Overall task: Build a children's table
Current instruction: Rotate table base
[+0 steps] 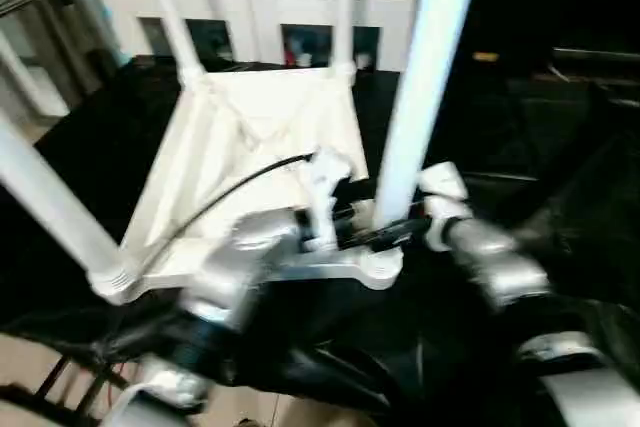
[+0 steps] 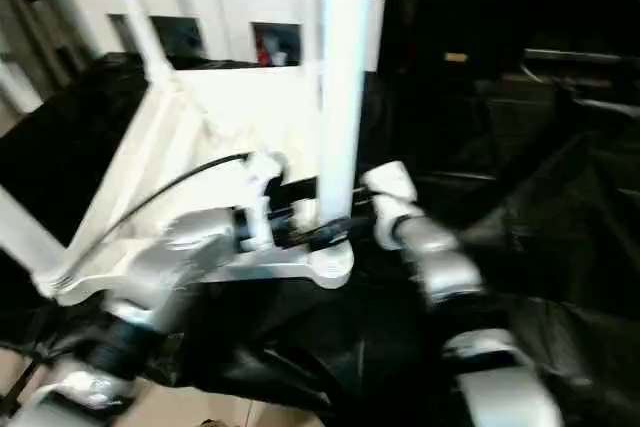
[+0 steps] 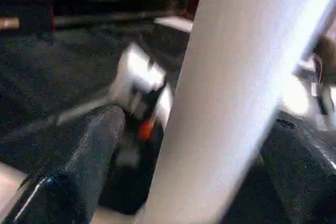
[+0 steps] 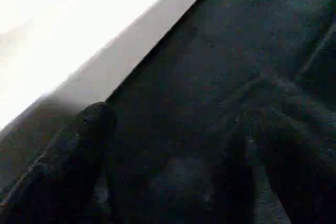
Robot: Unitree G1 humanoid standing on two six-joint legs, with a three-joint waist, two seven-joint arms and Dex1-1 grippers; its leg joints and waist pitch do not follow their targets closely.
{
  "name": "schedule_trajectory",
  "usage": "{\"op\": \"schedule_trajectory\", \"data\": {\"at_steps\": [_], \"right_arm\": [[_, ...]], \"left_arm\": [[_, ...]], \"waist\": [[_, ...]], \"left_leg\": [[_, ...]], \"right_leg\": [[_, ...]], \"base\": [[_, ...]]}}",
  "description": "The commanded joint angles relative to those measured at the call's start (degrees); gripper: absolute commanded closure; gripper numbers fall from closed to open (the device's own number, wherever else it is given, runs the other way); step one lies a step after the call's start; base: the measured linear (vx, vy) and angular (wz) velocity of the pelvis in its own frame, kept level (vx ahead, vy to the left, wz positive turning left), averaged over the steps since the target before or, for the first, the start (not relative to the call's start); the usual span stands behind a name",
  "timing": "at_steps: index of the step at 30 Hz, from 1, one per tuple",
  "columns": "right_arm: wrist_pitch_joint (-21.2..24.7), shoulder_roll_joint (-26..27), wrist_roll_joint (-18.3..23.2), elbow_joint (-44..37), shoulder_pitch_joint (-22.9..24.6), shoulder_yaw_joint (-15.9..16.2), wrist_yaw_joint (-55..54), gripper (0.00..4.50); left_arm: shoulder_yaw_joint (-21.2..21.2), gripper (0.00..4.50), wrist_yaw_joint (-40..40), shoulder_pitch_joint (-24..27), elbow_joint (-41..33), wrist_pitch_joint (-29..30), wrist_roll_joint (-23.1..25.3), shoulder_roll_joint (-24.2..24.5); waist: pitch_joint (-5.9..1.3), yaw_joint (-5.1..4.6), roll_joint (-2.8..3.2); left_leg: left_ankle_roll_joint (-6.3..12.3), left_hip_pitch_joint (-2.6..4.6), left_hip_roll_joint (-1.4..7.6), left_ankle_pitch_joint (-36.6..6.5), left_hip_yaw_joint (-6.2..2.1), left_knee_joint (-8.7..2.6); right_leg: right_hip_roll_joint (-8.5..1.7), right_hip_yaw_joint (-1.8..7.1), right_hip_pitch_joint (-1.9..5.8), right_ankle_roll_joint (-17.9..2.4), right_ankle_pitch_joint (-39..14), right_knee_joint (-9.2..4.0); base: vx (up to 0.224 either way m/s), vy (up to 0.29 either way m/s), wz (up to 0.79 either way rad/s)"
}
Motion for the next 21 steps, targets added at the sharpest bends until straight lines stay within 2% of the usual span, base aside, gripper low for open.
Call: {"op": "schedule_trajectory", "data": {"at_steps": [1,5,6,9,10,11,13,14,15,16,17,18,19,20,21], "right_arm": [[0.1,-2.3,1.1,-4.4,1.2,0.7,6.1,0.0],[0.7,-6.5,0.8,-10.0,4.0,2.9,13.6,0.0],[0.9,-7.5,0.8,-11.3,4.7,3.3,14.9,0.0],[2.0,-10.2,1.7,-16.0,7.2,4.2,18.8,0.0],[2.6,-11.3,2.5,-18.2,8.4,4.4,20.6,0.0],[2.7,-11.5,2.6,-18.6,8.6,4.4,21.0,0.0],[4.0,-13.6,3.8,-23.1,10.9,4.4,24.0,0.0],[4.4,-14.3,4.1,-24.7,11.7,4.3,24.9,0.0],[4.9,-15.5,4.4,-26.8,12.8,4.1,26.0,0.0],[5.6,-17.0,4.7,-29.4,14.1,3.7,27.3,0.0],[6.1,-17.9,5.4,-31.1,14.8,3.4,28.3,0.0],[6.1,-17.9,5.4,-31.1,14.8,3.4,28.3,0.0],[6.5,-18.4,5.8,-32.2,15.3,3.3,28.9,0.0],[7.2,-19.1,6.5,-33.8,15.8,3.2,29.9,0.0],[8.3,-20.0,7.4,-35.9,16.7,3.2,30.9,0.0]], "left_arm": [[0.2,0.03,-4.9,0.7,-0.5,-0.4,0.8,3.5],[-1.5,0.3,-10.7,0.6,2.0,-1.5,3.0,8.9],[-2.3,0.41,-11.7,0.3,3.3,-2.5,4.3,10.1],[-4.3,0.68,-13.7,-1.0,7.6,-6.1,7.9,12.4],[-4.9,0.76,-14.2,-1.6,9.1,-7.2,8.9,12.7],[-5.0,0.83,-14.2,-1.8,9.5,-7.4,9.0,12.7],[-5.6,1.02,-15.4,-3.2,12.4,-8.8,10.0,12.6],[-5.7,1.13,-16.0,-3.6,13.3,-9.2,10.2,12.6],[-6.0,1.22,-16.5,-4.5,15.1,-9.9,10.8,12.2],[-6.4,1.22,-17.1,-5.8,18.1,-11.0,11.9,11.5],[-6.7,1.29,-17.0,-6.6,20.0,-11.3,12.5,10.9],[-6.7,1.35,-17.0,-6.6,20.0,-11.3,12.5,10.9],[-6.8,1.41,-17.0,-7.1,21.1,-11.5,12.8,10.6],[-7.0,1.41,-17.1,-7.6,22.7,-12.1,13.3,10.3],[-7.2,1.53,-17.2,-8.2,24.7,-13.2,13.9,9.9]], "waist": [[-4.0,0.43,-0.49],[-3.93,0.93,-0.41],[-3.84,1.07,-0.55],[-3.75,1.29,-0.46],[-3.69,1.31,-0.73],[-3.8,1.49,-0.63],[-3.57,1.57,-0.35],[-3.69,1.56,-0.52],[-3.61,1.62,-0.2],[-3.72,1.68,-0.41],[-3.7,1.63,0.09],[-3.66,1.61,-0.18],[-3.86,1.62,-0.08],[-3.74,1.49,-0.05],[-3.74,1.49,-0.17]], "left_leg": [[3.54,0.88,0.0,-11.7,0.57,-3.24],[3.73,0.97,0.11,-11.7,0.59,-3.28],[3.69,0.97,0.12,-12.2,0.63,-3.3],[3.09,1.08,0.18,-13.4,0.57,-3.45],[2.9,1.1,0.19,-13.9,0.56,-3.61],[2.78,1.17,0.26,-14.0,0.56,-3.53],[2.73,1.23,0.23,-14.9,0.6,-3.68],[2.48,1.01,0.26,-14.5,0.47,-3.69],[2.47,1.05,0.16,-14.7,0.46,-3.75],[2.57,1.09,0.23,-14.7,0.44,-3.65],[2.63,0.96,0.14,-14.5,0.37,-3.68],[2.78,0.98,0.07,-14.5,0.48,-3.61],[2.89,0.91,0.17,-14.0,0.33,-3.54],[3.12,0.71,0.0,-13.9,0.35,-3.52],[3.28,0.83,0.05,-14.2,0.4,-3.53]], "right_leg": [[-0.93,0.7,3.19,-15.3,-4.8,-3.58],[-0.87,0.69,3.09,-15.0,-5.0,-3.56],[-0.94,0.76,3.06,-14.7,-6.0,-3.59],[-1.11,0.87,2.9,-14.1,-8.2,-3.81],[-1.07,0.92,2.87,-14.0,-8.8,-4.05],[-1.15,0.94,2.89,-14.0,-8.6,-3.9],[-1.03,0.98,2.79,-13.7,-9.5,-4.22],[-1.29,1.03,2.96,-13.8,-9.2,-4.0],[-1.22,0.98,2.96,-13.6,-9.7,-4.19],[-1.25,1.08,3.06,-13.7,-9.2,-4.11],[-1.27,1.03,3.11,-13.7,-9.0,-4.12],[-1.18,1.01,3.07,-13.5,-9.1,-4.37],[-1.44,1.0,3.17,-14.2,-8.0,-3.99],[-1.37,0.91,3.31,-14.1,-8.4,-4.14],[-1.37,0.93,3.25,-14.0,-8.9,-4.32]], "base": [[0.0,0.0,0.0],[0.0,0.0,0.0],[0.0,0.0,0.0],[0.0,0.0,0.0],[0.0,0.0,0.0],[0.0,0.0,0.0],[0.0,0.0,0.0],[0.0,0.0,0.0],[0.0,0.0,0.0],[0.0,0.0,0.0],[0.0,0.0,0.0],[0.0,0.0,0.0],[0.0,0.0,0.0],[0.0,0.0,0.0],[0.0,0.0,0.0]]}}
